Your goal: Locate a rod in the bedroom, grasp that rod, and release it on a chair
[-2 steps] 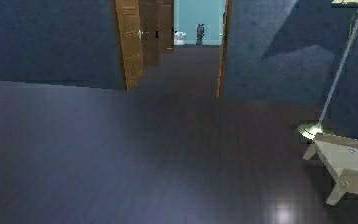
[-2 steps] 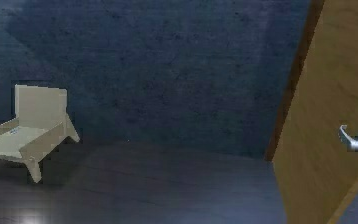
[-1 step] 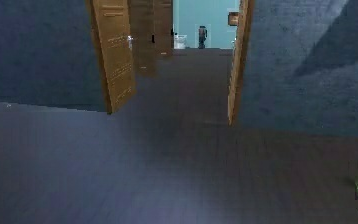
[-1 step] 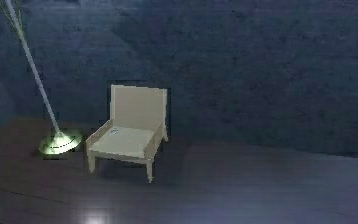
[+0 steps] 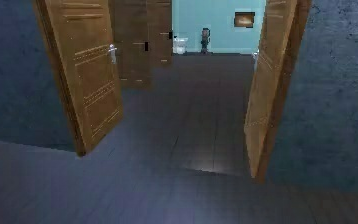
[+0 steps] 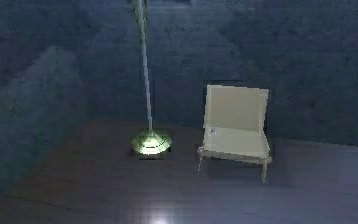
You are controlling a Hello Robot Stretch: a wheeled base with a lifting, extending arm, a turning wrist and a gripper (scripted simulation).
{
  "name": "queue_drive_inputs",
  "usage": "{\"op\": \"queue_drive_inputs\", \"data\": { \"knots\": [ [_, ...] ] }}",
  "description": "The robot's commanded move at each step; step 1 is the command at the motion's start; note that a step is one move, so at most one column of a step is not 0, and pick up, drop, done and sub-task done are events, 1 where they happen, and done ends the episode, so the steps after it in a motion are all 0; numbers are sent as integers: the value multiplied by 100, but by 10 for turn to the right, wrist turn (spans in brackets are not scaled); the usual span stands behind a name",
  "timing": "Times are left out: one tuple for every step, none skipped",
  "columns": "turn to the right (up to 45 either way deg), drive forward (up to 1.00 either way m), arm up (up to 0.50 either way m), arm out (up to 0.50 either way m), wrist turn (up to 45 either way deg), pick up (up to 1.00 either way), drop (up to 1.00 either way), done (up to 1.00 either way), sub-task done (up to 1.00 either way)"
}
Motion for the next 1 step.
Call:
{"op": "queue_drive_inputs", "data": {
  "knots": [
    [0,100,0,0,0,0,0,0,0]
  ]
}}
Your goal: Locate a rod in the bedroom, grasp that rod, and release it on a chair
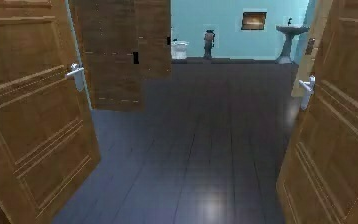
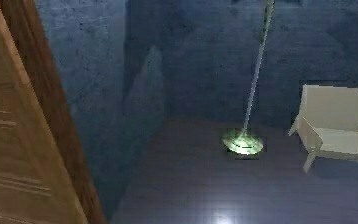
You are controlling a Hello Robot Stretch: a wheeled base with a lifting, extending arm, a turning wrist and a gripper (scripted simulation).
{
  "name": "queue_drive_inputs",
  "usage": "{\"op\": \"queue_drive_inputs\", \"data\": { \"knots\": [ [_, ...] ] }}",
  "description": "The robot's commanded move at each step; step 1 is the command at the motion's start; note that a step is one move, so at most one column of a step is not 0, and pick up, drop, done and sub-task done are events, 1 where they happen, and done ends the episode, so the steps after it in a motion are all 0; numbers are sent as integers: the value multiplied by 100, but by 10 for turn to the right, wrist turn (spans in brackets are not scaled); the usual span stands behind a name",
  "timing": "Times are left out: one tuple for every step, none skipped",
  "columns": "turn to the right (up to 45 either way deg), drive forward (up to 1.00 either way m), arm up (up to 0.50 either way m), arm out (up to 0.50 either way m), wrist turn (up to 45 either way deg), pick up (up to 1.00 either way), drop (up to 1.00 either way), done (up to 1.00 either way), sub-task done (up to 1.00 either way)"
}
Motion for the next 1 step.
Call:
{"op": "queue_drive_inputs", "data": {
  "knots": [
    [0,100,0,0,0,0,0,0,0]
  ]
}}
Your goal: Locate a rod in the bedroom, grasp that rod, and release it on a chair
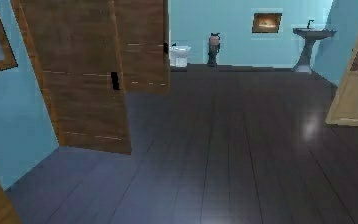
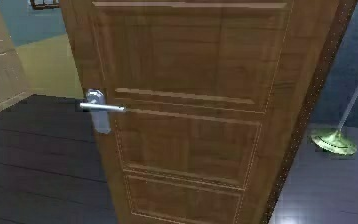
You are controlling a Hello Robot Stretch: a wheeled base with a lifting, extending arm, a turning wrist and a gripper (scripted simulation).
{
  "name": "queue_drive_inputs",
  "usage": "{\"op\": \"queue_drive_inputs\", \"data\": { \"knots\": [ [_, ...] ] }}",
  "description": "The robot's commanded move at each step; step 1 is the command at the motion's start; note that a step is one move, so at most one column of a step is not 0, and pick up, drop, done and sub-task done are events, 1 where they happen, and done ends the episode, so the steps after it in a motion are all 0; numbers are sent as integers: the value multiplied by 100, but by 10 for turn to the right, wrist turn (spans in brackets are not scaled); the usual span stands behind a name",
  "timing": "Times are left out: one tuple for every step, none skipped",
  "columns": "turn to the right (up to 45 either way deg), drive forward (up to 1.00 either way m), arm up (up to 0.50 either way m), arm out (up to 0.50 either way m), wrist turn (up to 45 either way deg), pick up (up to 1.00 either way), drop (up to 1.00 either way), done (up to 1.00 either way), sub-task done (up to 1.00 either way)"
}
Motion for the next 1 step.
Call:
{"op": "queue_drive_inputs", "data": {
  "knots": [
    [0,100,0,0,0,0,0,0,0]
  ]
}}
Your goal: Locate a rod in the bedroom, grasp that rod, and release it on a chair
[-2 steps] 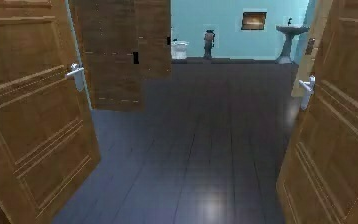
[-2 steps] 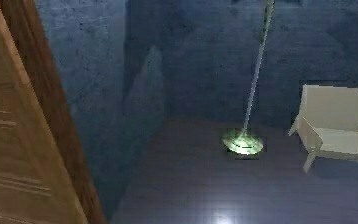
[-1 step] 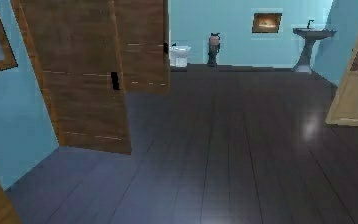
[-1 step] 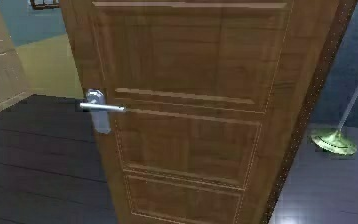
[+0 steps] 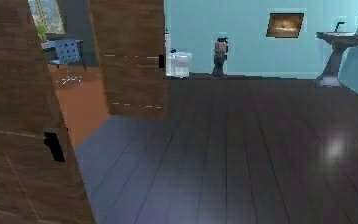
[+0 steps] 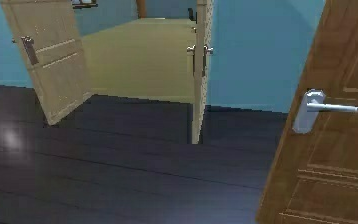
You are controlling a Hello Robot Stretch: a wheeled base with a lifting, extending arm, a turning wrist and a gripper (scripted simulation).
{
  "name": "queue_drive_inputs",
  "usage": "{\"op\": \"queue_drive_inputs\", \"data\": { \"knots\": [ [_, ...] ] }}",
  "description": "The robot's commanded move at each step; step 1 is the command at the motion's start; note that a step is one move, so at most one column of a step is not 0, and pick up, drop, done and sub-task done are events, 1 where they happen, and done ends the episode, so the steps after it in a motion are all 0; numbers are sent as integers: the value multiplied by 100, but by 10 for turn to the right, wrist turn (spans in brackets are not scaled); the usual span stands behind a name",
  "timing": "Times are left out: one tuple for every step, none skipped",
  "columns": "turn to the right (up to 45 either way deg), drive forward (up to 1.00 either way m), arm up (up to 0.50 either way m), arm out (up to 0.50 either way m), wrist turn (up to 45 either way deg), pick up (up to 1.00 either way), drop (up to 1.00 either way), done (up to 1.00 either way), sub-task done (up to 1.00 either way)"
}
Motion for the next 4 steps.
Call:
{"op": "queue_drive_inputs", "data": {
  "knots": [
    [0,95,0,0,0,0,0,0,0],
    [-240,0,0,0,0,0,0,0,0],
    [0,60,0,0,0,0,0,0,0],
    [-450,0,0,0,0,0,0,0,0]
  ]
}}
